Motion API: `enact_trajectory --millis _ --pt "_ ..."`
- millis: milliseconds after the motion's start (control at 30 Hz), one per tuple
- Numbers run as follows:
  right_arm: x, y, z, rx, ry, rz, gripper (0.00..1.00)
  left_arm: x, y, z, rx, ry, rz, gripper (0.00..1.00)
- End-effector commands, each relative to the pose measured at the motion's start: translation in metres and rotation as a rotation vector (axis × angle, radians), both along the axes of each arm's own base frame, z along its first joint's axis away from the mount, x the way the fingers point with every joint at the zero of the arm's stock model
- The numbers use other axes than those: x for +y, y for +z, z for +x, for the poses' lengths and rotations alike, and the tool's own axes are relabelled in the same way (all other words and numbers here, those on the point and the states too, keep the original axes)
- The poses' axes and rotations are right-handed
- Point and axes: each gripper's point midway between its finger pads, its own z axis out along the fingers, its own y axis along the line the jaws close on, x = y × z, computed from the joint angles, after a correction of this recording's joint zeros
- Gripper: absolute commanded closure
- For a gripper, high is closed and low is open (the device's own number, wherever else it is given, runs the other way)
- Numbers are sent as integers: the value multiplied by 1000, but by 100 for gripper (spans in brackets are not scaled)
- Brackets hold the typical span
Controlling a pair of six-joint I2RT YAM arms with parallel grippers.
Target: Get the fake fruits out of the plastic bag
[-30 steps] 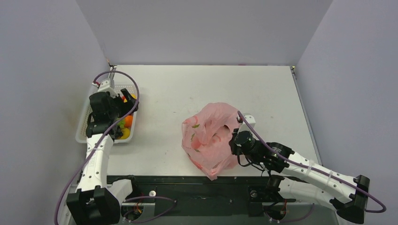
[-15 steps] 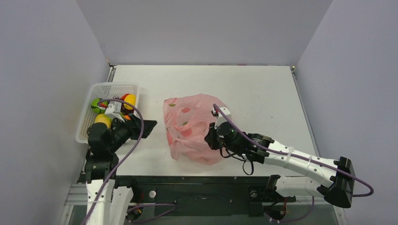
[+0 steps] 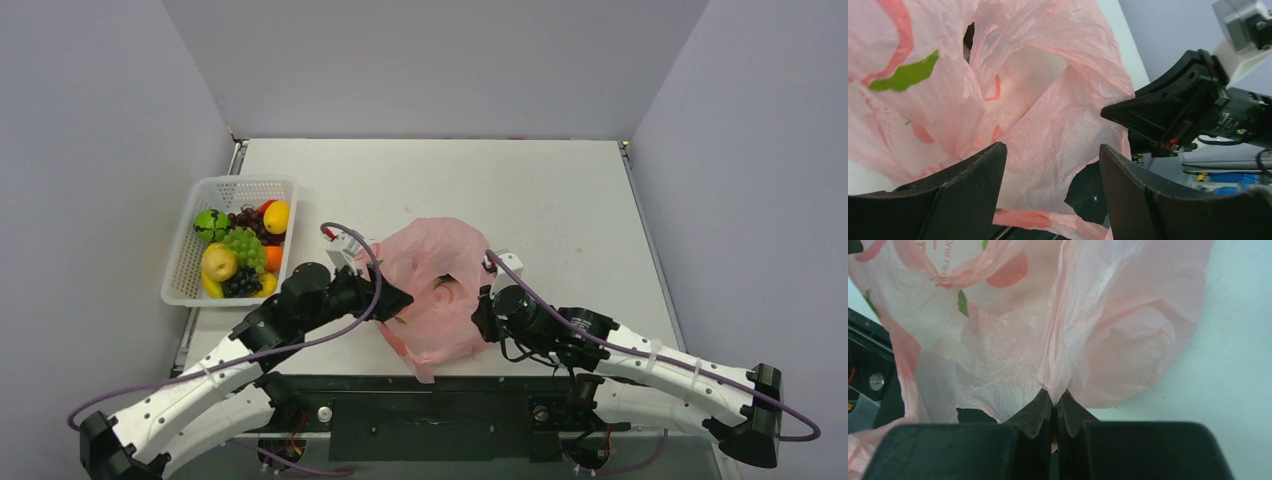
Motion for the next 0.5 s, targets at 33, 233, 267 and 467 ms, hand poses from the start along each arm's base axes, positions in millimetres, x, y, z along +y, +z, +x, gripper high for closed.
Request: enact_trajectory --millis 33,233,267,467 --pt "-26 2 5 -28 -54 -98 100 -32 37 26 -143 101 22 35" --pt "-41 14 18 -53 -163 -161 93 -40 25 20 -126 65 124 35" --pt "-44 17 22 -57 -191 -179 88 -40 26 19 -128 60 119 35" --pt "-45 31 39 -90 -247 -222 35 -55 31 12 -125 -22 102 33"
